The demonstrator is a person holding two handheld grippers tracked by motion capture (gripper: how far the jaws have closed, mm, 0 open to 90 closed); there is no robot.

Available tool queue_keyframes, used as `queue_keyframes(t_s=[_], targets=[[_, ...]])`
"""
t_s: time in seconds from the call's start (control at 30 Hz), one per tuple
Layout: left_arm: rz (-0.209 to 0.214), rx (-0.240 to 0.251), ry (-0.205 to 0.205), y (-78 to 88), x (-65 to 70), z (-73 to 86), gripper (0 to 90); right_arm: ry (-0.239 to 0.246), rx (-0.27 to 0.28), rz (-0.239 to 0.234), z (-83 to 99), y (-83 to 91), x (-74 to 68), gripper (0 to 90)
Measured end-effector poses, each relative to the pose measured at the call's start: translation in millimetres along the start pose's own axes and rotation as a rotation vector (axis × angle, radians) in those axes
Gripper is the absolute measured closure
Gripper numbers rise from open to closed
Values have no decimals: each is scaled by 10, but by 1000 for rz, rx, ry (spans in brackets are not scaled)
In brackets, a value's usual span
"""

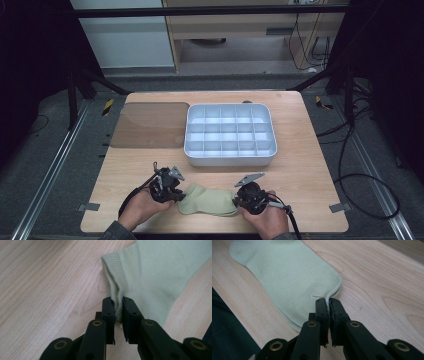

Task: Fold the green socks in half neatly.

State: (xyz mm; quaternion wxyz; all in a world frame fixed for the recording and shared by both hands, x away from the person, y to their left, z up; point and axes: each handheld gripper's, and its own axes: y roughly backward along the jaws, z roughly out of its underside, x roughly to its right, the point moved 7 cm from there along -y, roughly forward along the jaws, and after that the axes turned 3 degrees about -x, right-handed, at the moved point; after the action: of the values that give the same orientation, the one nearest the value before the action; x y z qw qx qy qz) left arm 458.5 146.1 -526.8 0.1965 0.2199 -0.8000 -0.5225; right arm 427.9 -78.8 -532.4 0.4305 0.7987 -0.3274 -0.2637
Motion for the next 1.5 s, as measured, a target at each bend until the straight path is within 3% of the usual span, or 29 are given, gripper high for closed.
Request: queue_keyframes(t_s=[0.4, 0.97, 1.3, 1.5], targets=[[-1, 1, -18, 150, 1, -58, 806, 11, 24, 0, -88, 42, -49, 862], [3, -42, -50, 342, 45, -94, 807, 8, 56, -13, -196, -3, -179, 862], [31, -42, -60, 419, 145, -165, 807, 22, 67, -23, -286, -78, -305, 862], [40, -55, -85, 410, 253, -265, 807, 14, 64, -24, -290, -93, -294, 862]])
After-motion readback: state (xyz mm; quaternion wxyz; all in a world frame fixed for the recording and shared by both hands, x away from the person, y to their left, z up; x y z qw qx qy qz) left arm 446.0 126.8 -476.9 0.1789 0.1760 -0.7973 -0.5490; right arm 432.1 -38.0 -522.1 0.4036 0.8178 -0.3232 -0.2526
